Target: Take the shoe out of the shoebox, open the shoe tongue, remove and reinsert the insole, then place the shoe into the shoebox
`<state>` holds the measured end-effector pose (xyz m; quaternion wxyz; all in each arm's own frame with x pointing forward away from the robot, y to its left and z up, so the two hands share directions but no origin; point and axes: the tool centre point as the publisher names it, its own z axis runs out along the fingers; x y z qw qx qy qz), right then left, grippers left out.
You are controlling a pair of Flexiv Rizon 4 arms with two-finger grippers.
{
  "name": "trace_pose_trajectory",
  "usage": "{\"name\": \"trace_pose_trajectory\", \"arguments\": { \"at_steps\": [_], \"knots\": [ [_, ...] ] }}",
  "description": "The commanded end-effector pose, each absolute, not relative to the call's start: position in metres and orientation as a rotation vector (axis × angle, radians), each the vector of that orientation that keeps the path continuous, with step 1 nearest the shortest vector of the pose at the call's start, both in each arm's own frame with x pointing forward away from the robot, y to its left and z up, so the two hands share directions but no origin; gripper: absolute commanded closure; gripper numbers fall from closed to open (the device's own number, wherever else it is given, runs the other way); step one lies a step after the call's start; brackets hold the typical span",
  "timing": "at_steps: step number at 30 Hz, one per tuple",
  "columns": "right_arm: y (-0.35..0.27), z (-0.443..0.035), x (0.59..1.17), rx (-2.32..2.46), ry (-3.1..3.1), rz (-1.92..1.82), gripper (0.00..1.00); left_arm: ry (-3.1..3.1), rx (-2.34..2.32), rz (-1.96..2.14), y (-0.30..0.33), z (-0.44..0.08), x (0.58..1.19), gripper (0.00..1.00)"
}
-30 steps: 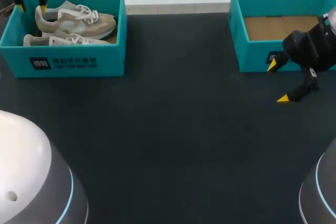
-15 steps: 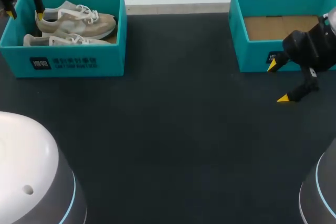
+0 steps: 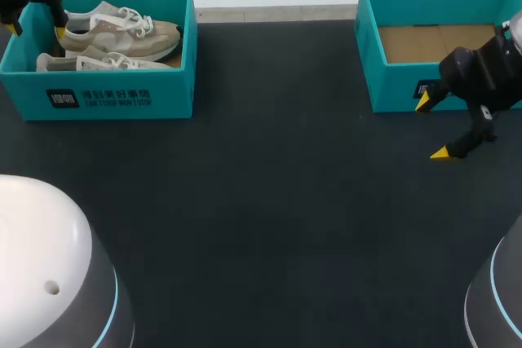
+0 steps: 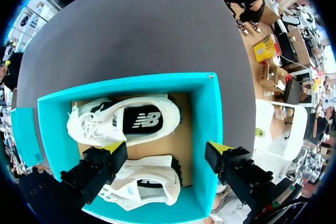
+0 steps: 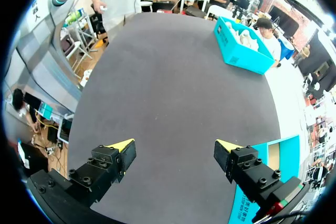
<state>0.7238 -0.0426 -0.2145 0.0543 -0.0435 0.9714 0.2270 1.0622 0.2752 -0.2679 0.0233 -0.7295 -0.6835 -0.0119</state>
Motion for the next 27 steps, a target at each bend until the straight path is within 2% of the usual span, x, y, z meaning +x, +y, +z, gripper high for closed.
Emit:
{"name": "trace_pose_trajectory", "arguments": {
  "at_steps": [1, 2, 3, 4, 8, 9, 10, 12, 13, 16, 22, 27],
  "knots": [
    [-0.042, -0.215, 0.724, -0.131, 2.952, 0.685, 0.00, -2.145, -2.222, -0.091, 0.271, -0.278, 1.049, 0.16],
    [-0.042, -0.215, 0.724, -0.131, 2.952, 0.685, 0.00, -2.163, -2.210, -0.089, 0.270, -0.281, 1.048, 0.26],
    [-0.042, -0.215, 0.724, -0.131, 2.952, 0.685, 0.00, -2.151, -2.208, -0.083, 0.270, -0.283, 1.047, 0.50],
    [-0.042, -0.215, 0.724, -0.131, 2.952, 0.685, 0.00, -2.162, -2.205, -0.064, 0.271, -0.285, 1.047, 0.64],
    [-0.042, -0.215, 0.724, -0.131, 2.952, 0.685, 0.00, -2.172, -2.201, -0.065, 0.272, -0.296, 1.043, 0.72],
    [-0.042, -0.215, 0.724, -0.131, 2.952, 0.685, 0.00, -2.165, -2.198, -0.070, 0.273, -0.298, 1.042, 0.81],
    [-0.042, -0.215, 0.724, -0.131, 2.952, 0.685, 0.00, -2.165, -2.193, -0.064, 0.273, -0.301, 1.042, 0.85],
    [-0.042, -0.215, 0.724, -0.131, 2.952, 0.685, 0.00, -2.168, -2.197, -0.070, 0.274, -0.305, 1.040, 0.85],
    [-0.042, -0.215, 0.724, -0.131, 2.952, 0.685, 0.00, -2.170, -2.192, -0.075, 0.275, -0.308, 1.039, 0.91],
    [-0.042, -0.215, 0.724, -0.131, 2.952, 0.685, 0.00, -2.164, -2.191, -0.081, 0.276, -0.313, 1.037, 0.87],
    [-0.042, -0.215, 0.724, -0.131, 2.952, 0.685, 0.00, -2.174, -2.180, -0.082, 0.281, -0.314, 1.033, 0.66],
    [-0.042, -0.215, 0.724, -0.131, 2.952, 0.685, 0.00, -2.181, -2.175, -0.070, 0.285, -0.314, 1.032, 0.60]
  ]
}}
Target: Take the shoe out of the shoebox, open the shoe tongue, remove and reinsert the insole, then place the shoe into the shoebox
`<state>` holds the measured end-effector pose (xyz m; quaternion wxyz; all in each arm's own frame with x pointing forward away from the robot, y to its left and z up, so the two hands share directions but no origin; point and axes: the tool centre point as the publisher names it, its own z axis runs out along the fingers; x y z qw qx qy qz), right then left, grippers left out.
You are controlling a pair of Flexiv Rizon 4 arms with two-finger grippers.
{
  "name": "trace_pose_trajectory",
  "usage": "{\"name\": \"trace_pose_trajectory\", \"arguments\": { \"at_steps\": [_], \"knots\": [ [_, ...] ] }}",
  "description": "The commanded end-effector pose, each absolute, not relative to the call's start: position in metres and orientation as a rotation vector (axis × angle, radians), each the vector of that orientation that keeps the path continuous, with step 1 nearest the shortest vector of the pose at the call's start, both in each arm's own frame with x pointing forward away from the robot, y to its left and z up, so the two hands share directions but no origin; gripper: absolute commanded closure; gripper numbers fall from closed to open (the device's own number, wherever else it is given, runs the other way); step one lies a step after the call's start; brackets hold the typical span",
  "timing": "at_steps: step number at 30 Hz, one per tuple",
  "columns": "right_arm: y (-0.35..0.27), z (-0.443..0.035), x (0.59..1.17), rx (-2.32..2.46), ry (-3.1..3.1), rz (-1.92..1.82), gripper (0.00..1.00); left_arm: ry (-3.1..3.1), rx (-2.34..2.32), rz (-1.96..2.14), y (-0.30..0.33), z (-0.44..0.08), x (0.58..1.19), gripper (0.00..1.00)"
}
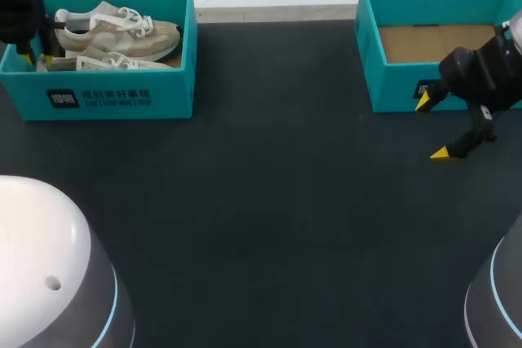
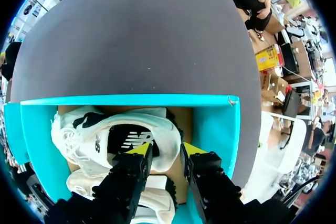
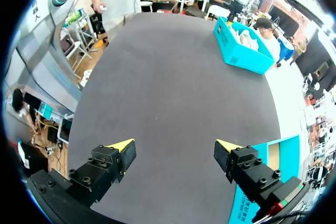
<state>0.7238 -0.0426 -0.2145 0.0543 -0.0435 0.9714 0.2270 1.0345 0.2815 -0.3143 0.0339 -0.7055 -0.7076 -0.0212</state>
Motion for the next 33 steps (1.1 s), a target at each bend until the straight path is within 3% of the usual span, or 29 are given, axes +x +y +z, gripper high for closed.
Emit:
{"name": "trace_pose_trajectory", "arguments": {
  "at_steps": [1, 17, 19, 22, 33],
  "knots": [
    [-0.042, -0.215, 0.724, -0.131, 2.952, 0.685, 0.00, -2.183, -2.172, -0.076, 0.285, -0.315, 1.033, 0.60],
    [-0.042, -0.215, 0.724, -0.131, 2.952, 0.685, 0.00, -2.165, -2.156, -0.140, 0.290, -0.353, 1.039, 0.54],
    [-0.042, -0.215, 0.724, -0.131, 2.952, 0.685, 0.00, -2.159, -2.148, -0.135, 0.290, -0.356, 1.040, 0.63],
    [-0.042, -0.215, 0.724, -0.131, 2.952, 0.685, 0.00, -2.134, -2.148, -0.138, 0.291, -0.357, 1.041, 1.00],
    [-0.042, -0.215, 0.724, -0.131, 2.952, 0.685, 0.00, -1.935, -2.192, -0.201, 0.299, -0.302, 1.025, 1.00]
  ]
}}
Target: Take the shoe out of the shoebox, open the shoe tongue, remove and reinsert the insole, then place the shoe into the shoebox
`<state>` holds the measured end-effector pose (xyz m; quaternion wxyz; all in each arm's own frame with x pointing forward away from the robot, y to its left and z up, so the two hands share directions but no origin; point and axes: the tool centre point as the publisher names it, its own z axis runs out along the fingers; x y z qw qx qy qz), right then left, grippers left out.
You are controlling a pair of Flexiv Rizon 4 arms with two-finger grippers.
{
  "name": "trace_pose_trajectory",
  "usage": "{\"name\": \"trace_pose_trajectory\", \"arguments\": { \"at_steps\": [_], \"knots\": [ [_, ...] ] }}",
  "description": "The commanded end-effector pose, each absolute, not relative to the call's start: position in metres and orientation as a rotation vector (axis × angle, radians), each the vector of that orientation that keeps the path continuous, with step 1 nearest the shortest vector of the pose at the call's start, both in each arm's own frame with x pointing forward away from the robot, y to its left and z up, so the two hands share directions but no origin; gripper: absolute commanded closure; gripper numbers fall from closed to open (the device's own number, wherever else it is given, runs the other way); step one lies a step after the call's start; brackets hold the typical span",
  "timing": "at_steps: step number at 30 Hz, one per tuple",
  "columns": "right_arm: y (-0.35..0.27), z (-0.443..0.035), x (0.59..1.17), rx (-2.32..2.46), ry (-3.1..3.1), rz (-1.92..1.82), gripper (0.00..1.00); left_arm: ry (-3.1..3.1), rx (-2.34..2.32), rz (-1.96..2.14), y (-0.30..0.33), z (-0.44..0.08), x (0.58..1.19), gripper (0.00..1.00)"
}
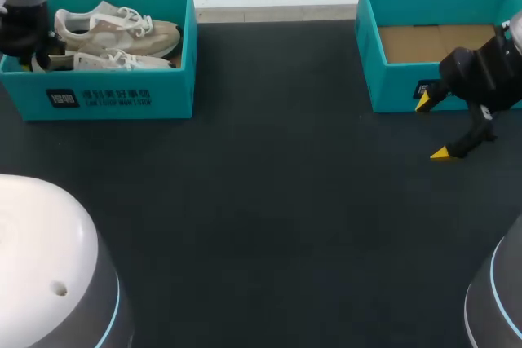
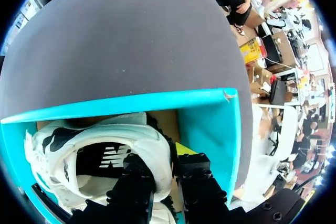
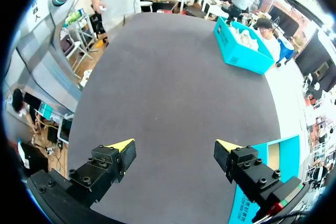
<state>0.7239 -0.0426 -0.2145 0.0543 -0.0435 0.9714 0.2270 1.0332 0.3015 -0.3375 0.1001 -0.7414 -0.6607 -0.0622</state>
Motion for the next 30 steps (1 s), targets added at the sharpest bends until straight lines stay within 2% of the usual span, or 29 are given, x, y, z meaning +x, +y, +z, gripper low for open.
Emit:
{"name": "trace_pose_trajectory", "arguments": {
  "at_steps": [1, 16, 20, 30],
  "knots": [
    [-0.042, -0.215, 0.724, -0.131, 2.952, 0.685, 0.00, -1.935, -2.194, -0.217, 0.300, -0.292, 1.025, 1.00],
    [-0.042, -0.215, 0.724, -0.131, 2.952, 0.685, 0.00, -1.937, -2.246, -0.070, 0.333, -0.167, 1.036, 1.00],
    [-0.042, -0.215, 0.724, -0.131, 2.952, 0.685, 0.00, -1.966, -2.236, -0.074, 0.341, -0.152, 1.037, 1.00],
    [-0.042, -0.215, 0.724, -0.131, 2.952, 0.685, 0.00, -1.966, -2.236, -0.074, 0.341, -0.152, 1.037, 1.00]
  ]
}}
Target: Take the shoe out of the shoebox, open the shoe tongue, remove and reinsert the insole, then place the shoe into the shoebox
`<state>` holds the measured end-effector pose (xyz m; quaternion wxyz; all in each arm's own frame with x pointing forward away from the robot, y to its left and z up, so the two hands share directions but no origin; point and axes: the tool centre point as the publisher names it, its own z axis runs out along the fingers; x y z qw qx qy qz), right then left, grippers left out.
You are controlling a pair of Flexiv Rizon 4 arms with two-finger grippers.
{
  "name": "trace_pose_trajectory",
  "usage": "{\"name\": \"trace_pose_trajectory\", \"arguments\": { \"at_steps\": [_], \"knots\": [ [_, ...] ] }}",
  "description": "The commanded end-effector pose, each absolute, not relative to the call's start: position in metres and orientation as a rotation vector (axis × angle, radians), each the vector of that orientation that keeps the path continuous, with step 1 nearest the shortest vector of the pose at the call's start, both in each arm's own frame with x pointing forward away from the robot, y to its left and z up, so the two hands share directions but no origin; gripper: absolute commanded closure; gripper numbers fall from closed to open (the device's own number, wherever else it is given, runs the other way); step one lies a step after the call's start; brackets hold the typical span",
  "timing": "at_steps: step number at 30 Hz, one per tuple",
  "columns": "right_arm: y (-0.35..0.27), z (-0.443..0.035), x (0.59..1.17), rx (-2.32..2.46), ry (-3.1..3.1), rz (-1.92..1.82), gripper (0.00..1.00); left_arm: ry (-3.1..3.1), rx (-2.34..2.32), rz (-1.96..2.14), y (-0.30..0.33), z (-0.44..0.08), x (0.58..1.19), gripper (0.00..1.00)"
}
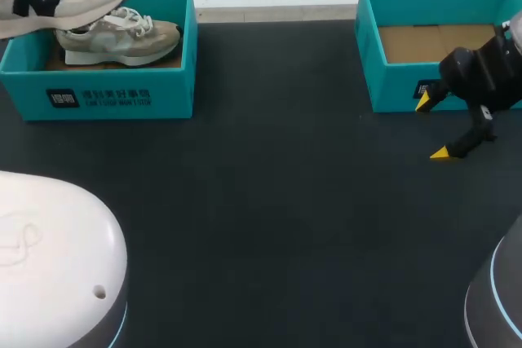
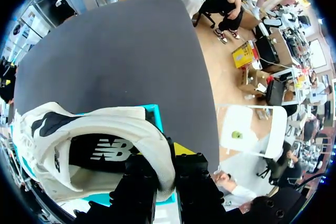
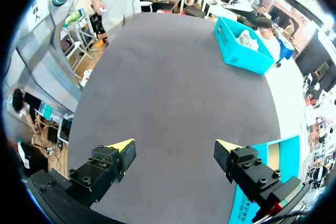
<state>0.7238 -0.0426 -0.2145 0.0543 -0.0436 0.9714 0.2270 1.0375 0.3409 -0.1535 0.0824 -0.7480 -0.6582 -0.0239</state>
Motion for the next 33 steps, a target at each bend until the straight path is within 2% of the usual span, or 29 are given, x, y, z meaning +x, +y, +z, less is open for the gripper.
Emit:
{"name": "trace_pose_trajectory", "arguments": {
  "at_steps": [1, 10, 33],
  "knots": [
    [-0.042, -0.215, 0.724, -0.131, 2.952, 0.685, 0.00, -1.966, -2.236, -0.074, 0.341, -0.152, 1.037, 1.00],
    [-0.042, -0.215, 0.724, -0.131, 2.952, 0.685, 0.00, -1.966, -2.236, -0.074, 0.341, -0.152, 1.037, 1.00],
    [-0.042, -0.215, 0.724, -0.131, 2.952, 0.685, 0.00, -2.171, -2.053, -0.353, 0.235, -0.132, 0.910, 1.00]
  ]
}}
